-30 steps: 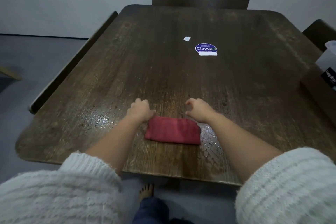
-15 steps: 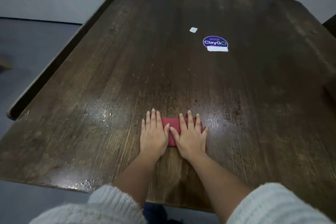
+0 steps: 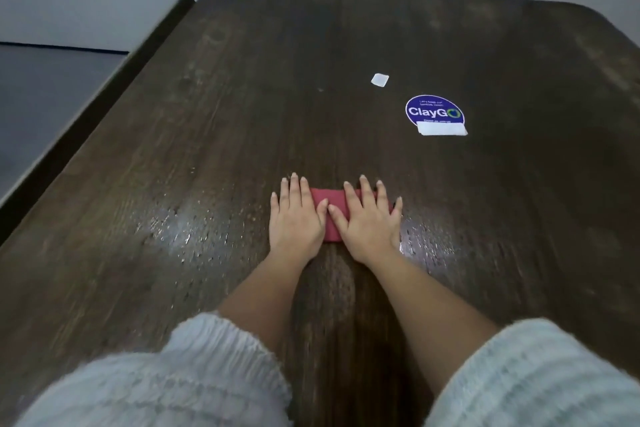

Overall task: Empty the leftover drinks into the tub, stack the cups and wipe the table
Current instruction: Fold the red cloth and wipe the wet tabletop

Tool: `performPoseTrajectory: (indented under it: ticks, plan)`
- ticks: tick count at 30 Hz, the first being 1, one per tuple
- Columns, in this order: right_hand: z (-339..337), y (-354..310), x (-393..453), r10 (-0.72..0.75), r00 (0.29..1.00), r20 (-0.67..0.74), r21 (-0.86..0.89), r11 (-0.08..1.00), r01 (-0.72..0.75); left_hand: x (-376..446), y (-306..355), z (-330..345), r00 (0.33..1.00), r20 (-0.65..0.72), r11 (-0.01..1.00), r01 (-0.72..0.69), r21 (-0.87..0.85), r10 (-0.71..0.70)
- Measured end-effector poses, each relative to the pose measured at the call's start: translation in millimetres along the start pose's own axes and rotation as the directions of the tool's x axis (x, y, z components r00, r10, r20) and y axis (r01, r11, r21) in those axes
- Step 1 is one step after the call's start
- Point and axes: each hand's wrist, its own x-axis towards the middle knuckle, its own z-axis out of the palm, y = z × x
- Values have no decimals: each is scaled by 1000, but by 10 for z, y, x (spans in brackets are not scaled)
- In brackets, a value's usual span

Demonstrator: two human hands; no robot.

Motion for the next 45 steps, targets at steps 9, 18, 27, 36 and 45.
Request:
performPoseTrajectory:
  ticks: [9, 18, 27, 36, 45]
  plan:
    - [-106, -87, 1632, -12, 999, -47, 2, 1000, 12, 1628, -122, -97, 1000, -12, 1000, -20, -23, 20]
    - [-127, -163, 2394, 28, 996, -83, -7, 1000, -29, 2448, -186, -149, 998, -6, 998, -57, -14, 57]
    - [-42, -383, 1437, 34, 998, -43, 1, 999, -34, 1518, -408, -200, 995, 56, 996, -85, -13, 86]
    - [146, -750, -593, -35, 996, 84, -7, 999, 36, -600, -784, -204, 998, 55, 1000, 0, 21, -1]
    - [340, -1364, -2422, -422, 902, 87, -122, 895, 430, -2786, -1415, -228, 982, 20, 981, 187, -47, -186]
